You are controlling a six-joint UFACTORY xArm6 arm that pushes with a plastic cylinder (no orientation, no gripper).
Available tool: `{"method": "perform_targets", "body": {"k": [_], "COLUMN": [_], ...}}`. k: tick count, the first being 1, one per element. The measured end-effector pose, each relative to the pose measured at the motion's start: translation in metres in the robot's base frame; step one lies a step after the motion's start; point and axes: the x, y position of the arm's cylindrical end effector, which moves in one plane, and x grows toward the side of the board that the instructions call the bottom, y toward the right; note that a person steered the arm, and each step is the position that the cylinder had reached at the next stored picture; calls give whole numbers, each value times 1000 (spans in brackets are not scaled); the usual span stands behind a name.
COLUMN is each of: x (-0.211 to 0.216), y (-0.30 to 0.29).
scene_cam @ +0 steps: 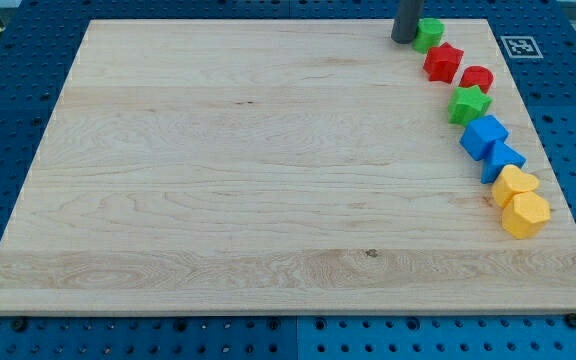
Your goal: Move green star to the right center of the board
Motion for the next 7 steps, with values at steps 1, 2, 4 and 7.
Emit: {"method": "perform_targets", "body": {"k": [1, 2, 4, 7], "x": [0, 0, 16, 65], "y": [10, 14, -23, 4]}}
